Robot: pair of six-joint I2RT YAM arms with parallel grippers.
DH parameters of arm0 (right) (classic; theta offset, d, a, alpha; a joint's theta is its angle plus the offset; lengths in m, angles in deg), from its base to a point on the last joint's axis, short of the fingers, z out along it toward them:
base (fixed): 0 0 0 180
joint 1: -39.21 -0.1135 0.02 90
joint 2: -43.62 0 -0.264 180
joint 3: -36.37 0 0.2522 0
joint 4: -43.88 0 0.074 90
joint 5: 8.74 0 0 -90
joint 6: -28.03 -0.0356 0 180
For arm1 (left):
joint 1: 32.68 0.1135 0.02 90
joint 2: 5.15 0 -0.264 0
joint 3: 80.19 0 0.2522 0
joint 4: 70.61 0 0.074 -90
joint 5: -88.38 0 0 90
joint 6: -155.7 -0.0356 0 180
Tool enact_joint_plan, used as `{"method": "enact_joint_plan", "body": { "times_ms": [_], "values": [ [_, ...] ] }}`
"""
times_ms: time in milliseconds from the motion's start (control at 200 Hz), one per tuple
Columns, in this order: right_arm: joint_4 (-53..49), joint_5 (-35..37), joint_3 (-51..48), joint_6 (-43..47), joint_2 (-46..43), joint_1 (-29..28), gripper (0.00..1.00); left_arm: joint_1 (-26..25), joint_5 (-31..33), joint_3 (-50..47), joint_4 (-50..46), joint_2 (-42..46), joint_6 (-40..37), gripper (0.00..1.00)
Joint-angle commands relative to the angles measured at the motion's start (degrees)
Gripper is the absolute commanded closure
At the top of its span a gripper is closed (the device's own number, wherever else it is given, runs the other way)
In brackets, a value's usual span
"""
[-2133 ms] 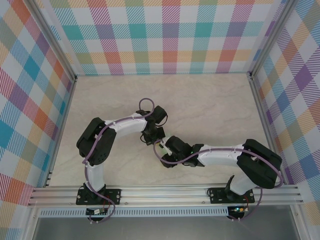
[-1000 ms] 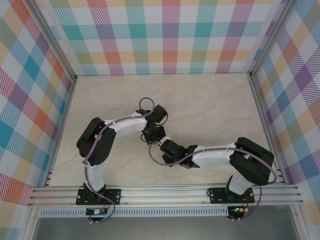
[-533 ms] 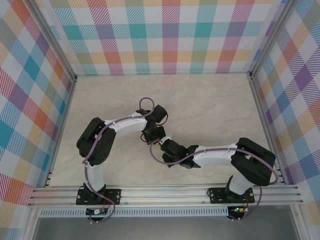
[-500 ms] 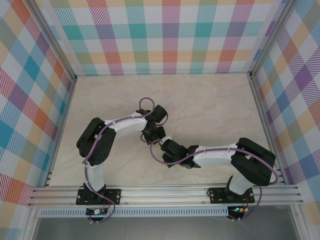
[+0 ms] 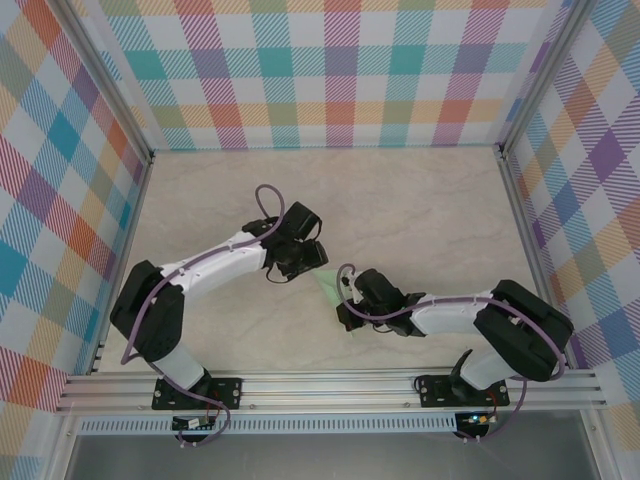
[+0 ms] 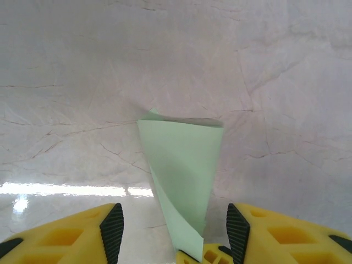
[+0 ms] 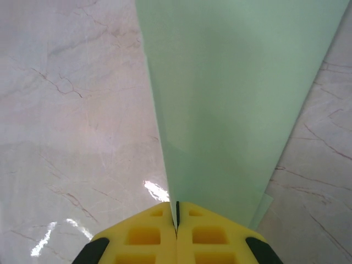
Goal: Fold a paper plane with a square sheet of paper (pick it up from the middle)
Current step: Fold the wing for the fifth time at the center of the table.
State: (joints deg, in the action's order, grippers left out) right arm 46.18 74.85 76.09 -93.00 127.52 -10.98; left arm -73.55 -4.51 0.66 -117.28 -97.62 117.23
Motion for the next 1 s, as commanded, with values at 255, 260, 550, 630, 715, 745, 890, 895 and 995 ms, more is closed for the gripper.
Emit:
{"method": "enact_joint_plan", "body": {
  "times_ms": [255, 260, 550, 630, 715, 745, 890, 895, 995],
  "values": [
    [12.1, -16.1, -2.1, -9.7, 4.7, 6.0, 0.98, -1.7, -3.1, -12.7, 18.2, 4.9, 1.0, 0.67],
    [12.1, -16.2, -2.1, -9.7, 4.9, 6.1, 0.98, -1.7, -3.2, -12.8, 18.7, 4.9, 1.0, 0.67],
    [16.7, -17.1, -3.3, -15.5, 10.5, 7.6, 0.97, -3.1, -8.2, -17.2, 29.8, 3.2, 1.6, 0.76],
    [16.7, -17.6, -3.5, -16.4, 10.6, 8.0, 0.97, -3.3, -8.8, -18.4, 32.1, 2.7, 1.9, 0.76],
    [15.9, -17.4, -3.7, -17.4, 10.7, 8.5, 0.97, -3.6, -9.2, -19.1, 34.3, 1.7, 1.9, 0.77],
    [15.9, -17.5, -3.8, -17.8, 10.8, 8.7, 0.97, -3.6, -9.2, -19.3, 34.9, 1.4, 1.9, 0.77],
    [16.1, -17.8, -4.2, -19.7, 11.4, 9.3, 0.97, -4.0, -9.5, -20.1, 37.7, -0.2, 1.9, 0.79],
    [16.1, -17.8, -4.2, -19.7, 11.4, 9.3, 0.97, -4.0, -9.5, -20.1, 37.7, -0.2, 1.9, 0.79],
    [16.3, -17.2, -4.6, -21.0, 11.6, 9.7, 0.98, -4.2, -8.8, -21.1, 37.6, -0.1, 1.9, 0.80]
  ]
}}
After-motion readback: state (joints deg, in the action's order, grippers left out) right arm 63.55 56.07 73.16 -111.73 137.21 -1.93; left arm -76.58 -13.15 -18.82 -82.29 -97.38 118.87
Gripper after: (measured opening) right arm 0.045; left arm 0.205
